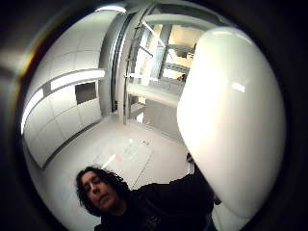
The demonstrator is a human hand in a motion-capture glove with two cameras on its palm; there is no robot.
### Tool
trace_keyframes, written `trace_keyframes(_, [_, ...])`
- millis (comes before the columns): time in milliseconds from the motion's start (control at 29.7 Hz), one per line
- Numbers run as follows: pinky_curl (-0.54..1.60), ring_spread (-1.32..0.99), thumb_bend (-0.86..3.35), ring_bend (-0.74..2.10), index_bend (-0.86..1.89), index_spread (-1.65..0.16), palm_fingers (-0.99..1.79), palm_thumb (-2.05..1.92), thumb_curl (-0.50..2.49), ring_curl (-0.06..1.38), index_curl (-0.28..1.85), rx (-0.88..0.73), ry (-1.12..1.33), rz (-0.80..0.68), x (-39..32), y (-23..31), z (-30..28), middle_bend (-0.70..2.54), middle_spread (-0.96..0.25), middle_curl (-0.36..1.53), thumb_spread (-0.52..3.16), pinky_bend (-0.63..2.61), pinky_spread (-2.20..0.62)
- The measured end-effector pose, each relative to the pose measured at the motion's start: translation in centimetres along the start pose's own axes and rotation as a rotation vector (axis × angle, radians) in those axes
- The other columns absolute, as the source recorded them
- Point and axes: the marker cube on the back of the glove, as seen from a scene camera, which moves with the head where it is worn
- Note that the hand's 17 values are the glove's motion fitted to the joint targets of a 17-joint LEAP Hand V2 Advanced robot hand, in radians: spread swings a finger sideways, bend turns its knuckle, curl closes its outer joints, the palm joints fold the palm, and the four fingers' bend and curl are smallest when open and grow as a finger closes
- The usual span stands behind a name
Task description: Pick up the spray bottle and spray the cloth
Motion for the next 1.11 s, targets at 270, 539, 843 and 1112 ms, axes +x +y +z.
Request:
trace_keyframes(270, [0.45, -0.22, -0.03, 0.73, 0.15, -0.29, 1.27, 1.04, 0.83, 0.52, 0.56, 0.028, 0.021, -0.033, -0.1, 0.5, 0.0, 0.45, -0.23, 0.57, 0.40, 0.53, -0.29])
trace_keyframes(539, [0.46, -0.22, -0.02, 0.76, 0.15, -0.30, 1.26, 1.04, 0.84, 0.52, 0.55, 0.056, 0.003, -0.047, 0.3, -2.7, -0.6, 0.46, -0.24, 0.57, 0.40, 0.54, -0.29])
trace_keyframes(843, [0.44, -0.17, -0.04, 0.64, 0.10, -0.27, 1.00, 1.00, 0.80, 0.49, 0.52, -0.155, 0.117, 0.080, -0.2, 2.0, -2.6, 0.45, -0.17, 0.56, 0.55, 0.48, -0.20])
trace_keyframes(1112, [0.42, -0.07, -0.05, 0.51, 0.08, -0.22, 0.62, 0.87, 0.69, 0.45, 0.45, -0.149, 0.514, 0.061, -1.4, 2.6, -9.0, 0.39, -0.04, 0.52, 0.82, 0.35, 0.03])
